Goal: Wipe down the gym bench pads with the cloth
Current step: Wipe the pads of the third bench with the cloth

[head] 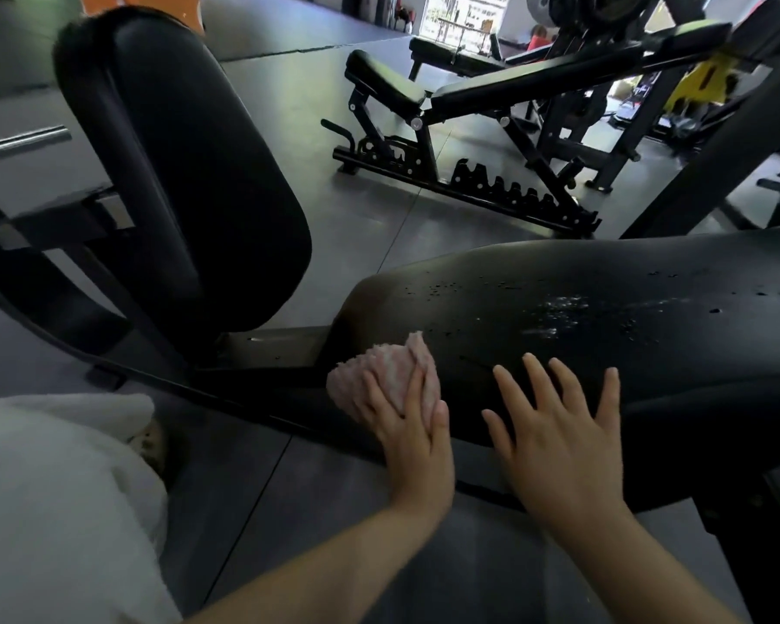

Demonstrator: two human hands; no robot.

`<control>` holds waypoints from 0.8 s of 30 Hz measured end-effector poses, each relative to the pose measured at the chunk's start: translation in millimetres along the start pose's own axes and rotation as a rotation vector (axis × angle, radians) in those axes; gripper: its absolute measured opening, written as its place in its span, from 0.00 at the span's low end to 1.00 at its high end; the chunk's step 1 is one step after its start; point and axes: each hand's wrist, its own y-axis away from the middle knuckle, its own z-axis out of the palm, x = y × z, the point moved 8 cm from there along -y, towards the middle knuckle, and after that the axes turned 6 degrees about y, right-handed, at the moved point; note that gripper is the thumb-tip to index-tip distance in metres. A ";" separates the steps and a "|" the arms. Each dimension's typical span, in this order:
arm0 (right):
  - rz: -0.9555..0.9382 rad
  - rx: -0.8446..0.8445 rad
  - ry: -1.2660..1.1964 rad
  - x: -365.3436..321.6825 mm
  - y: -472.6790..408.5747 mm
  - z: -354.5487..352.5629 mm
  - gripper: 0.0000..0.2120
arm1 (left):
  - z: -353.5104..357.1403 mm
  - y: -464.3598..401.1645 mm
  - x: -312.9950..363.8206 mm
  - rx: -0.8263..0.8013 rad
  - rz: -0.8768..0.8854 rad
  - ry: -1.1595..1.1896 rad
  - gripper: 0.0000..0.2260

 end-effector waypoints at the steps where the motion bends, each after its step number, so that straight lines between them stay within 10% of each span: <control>1: -0.005 -0.002 -0.002 0.8 2.1 1.2 0.26 | 1.2 3.3 1.1 -0.028 0.043 -0.048 0.23; 11: 0.009 0.012 -0.019 0.4 4.3 6.0 0.25 | -28.9 -47.3 -35.0 0.116 -0.146 -0.091 0.31; 24: -0.184 0.120 -0.016 15.8 10.4 1.8 0.24 | 27.7 18.1 5.8 -0.183 0.367 -0.508 0.26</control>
